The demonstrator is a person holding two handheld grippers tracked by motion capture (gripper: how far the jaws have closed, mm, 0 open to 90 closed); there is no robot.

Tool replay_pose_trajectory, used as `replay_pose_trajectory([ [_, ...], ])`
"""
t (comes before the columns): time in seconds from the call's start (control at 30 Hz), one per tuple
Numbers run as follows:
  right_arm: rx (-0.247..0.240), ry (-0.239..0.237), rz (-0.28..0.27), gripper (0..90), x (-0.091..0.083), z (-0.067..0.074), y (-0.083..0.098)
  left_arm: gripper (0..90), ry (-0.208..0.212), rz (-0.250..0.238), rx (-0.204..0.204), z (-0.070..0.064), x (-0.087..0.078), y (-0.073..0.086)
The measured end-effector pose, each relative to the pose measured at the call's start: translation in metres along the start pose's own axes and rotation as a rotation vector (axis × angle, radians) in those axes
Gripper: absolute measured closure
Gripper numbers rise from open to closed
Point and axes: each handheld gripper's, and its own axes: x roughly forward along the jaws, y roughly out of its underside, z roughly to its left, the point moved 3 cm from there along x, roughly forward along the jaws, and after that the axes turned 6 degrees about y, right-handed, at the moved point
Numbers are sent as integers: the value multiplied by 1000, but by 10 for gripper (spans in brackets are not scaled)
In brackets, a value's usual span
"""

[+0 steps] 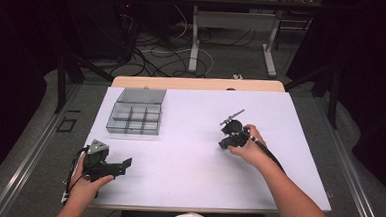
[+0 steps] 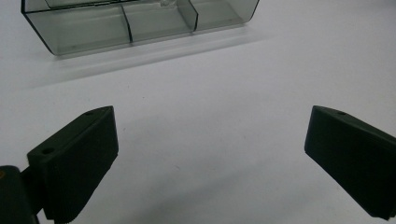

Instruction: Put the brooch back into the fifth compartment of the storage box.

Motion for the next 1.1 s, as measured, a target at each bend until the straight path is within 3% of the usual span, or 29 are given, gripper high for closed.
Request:
replay_pose_trajectory([
  [0.07, 8, 5, 19, 783, -2, 2, -2, 27, 0, 3, -1, 0, 0, 0],
  [0.13, 20, -6, -26, 783, -1, 4, -4, 27, 0, 1, 0, 0, 0, 0],
  [0.17, 51, 2, -39, 783, 0, 6, -5, 27, 0, 2, -2, 0, 0, 0],
  [0.2, 35, -5, -62, 784, 1, 6, -6, 27, 0, 1, -2, 0, 0, 0],
  [0.27, 35, 10, -30, 783, -1, 8, -9, 27, 1, 1, -1, 0, 0, 0],
  [0.3, 71, -13, -116, 783, 4, 12, -10, 27, 1, 1, -1, 0, 0, 0],
  [0.33, 24, 10, 47, 783, -7, 10, -11, 27, 1, 1, -1, 0, 0, 0],
  [0.37, 44, 1, -64, 783, 0, 12, -13, 27, 1, 1, -1, 0, 0, 0],
  [0.43, 60, -6, -72, 783, 0, 17, -15, 27, 1, 1, -1, 0, 0, 0],
  [0.47, 33, -11, -73, 784, 0, 16, -17, 27, 2, 1, -1, 0, 0, 0],
  [0.5, 58, -13, -78, 783, -1, 20, -19, 27, 2, 0, -1, 0, 0, 0],
  [0.53, 50, -26, -123, 783, 1, 21, -21, 27, 2, 0, -1, 0, 0, 0],
  [0.57, 46, -28, -38, 784, -5, 23, -21, 27, 1, 0, -1, 0, 0, 0],
  [0.6, 45, -26, -46, 784, -3, 24, -24, 27, 1, 0, -1, 0, 0, 0],
  [0.63, 43, -30, -92, 783, -1, 26, -26, 27, 2, 0, -1, 0, 0, 0],
  [0.7, 42, -37, -89, 784, -1, 30, -29, 27, 2, 0, 0, 0, -1, 0],
  [0.73, 53, -44, -125, 783, 2, 33, -32, 27, 2, 0, 0, 0, -1, 0],
  [0.77, 33, -38, -97, 784, 0, 34, -34, 27, 2, -1, 0, 0, -1, 0],
  [0.87, 8, -50, -112, 784, 2, 39, -39, 27, 1, -1, 1, 1, -1, 0],
  [0.9, 12, -48, -92, 783, 2, 42, -40, 27, 0, -9, 0, 1, 0, 0],
  [0.93, 15, -55, -121, 783, 4, 44, -42, 27, 0, -10, 0, 1, -1, 0],
  [1.0, 4, -58, -89, 783, 2, 46, -44, 27, -1, -8, 0, 1, -1, 0],
  [1.03, 6, -58, -96, 783, 3, 47, -46, 27, -2, -8, 1, 1, -1, 0],
  [1.07, 8, -65, -141, 784, 6, 49, -47, 27, 3, 8, 6, 1, -2, 0],
  [1.1, 12, -62, -103, 783, 4, 50, -49, 27, 3, 8, 6, 1, -2, 0],
])
